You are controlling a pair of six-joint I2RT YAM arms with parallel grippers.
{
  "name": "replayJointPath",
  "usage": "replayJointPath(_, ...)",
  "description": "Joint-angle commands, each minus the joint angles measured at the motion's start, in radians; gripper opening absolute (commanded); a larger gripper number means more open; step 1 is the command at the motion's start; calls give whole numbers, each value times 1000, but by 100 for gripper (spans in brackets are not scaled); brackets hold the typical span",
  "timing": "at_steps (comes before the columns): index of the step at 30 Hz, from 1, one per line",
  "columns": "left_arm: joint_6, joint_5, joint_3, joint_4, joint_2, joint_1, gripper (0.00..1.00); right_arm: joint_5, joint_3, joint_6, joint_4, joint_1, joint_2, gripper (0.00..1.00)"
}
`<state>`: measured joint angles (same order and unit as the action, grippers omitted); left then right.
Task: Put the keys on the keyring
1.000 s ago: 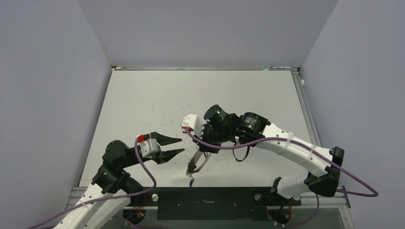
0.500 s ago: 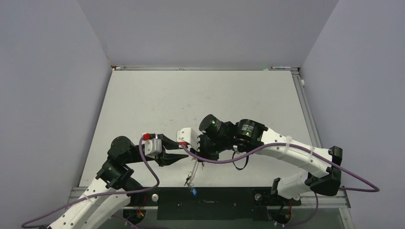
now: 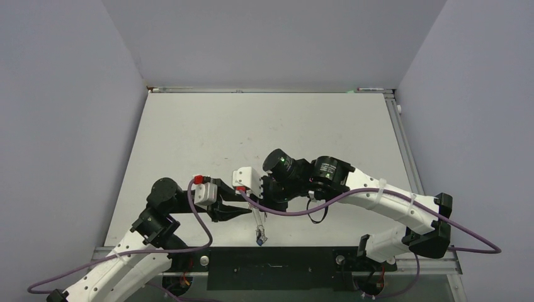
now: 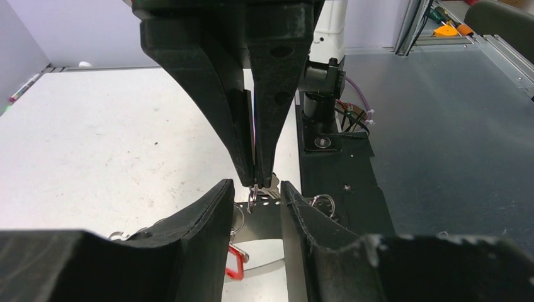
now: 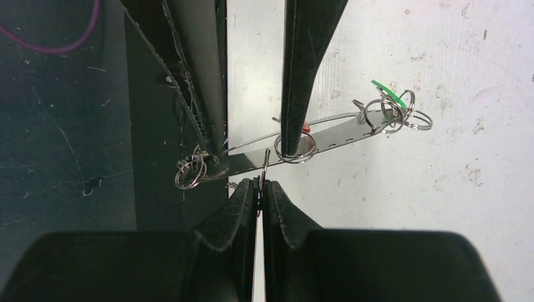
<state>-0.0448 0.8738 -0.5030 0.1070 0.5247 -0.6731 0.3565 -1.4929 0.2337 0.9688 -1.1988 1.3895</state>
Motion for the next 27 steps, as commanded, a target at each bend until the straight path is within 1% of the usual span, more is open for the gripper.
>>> replayJointPath(1,-4,19,-8,34,16,-16,30,0,-57,13,-60,-8,-40,5)
replayJointPath(7,6,2,-9,20,17,-26,29,5,-69,20,-67,-11,-48,5)
replayJointPath(12,9,-5,-12,15,29,-29,27,-2,-66,19,-72,-14,-51,5)
replayJointPath(16,19,-30,-14,4,31,-32,27,4,-66,18,-80,-18,-58,5)
replayJointPath(27,20,-34,-12,5,33,-38,27,4,-66,16,-96,-26,-58,5)
